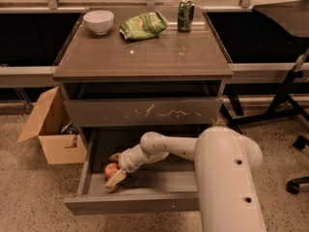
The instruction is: Pick apple from middle drawer and place on counter
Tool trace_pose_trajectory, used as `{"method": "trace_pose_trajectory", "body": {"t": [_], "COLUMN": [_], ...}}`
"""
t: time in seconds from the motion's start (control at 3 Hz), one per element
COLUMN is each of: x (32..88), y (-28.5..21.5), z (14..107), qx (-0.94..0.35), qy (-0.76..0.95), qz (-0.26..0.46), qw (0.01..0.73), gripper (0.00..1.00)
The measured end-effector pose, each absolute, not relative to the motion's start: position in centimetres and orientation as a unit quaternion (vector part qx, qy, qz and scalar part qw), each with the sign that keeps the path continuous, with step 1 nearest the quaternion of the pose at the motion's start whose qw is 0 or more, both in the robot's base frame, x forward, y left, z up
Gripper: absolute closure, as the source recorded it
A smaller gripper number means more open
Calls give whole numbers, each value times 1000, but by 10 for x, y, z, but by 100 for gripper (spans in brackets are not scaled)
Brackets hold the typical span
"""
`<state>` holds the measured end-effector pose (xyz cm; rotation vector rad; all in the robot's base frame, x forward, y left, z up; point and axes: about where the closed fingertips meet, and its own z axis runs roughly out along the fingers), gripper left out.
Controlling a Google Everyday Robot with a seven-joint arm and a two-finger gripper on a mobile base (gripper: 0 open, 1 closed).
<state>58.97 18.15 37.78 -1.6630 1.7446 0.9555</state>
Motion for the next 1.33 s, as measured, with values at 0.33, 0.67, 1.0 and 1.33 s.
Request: {"method": "trace_pose_trajectory", "body": {"t": [0.33,0.67,1.0,1.33], "x": [589,582,571,550], "y": [180,169,129,90], "z": [379,404,467,505], "qx": [-618,-619,-621,-633], "qy": [645,629,578,525], "qz": [350,353,370,401], "qw": [281,311,378,404], "gripper": [48,70,99,100]}}
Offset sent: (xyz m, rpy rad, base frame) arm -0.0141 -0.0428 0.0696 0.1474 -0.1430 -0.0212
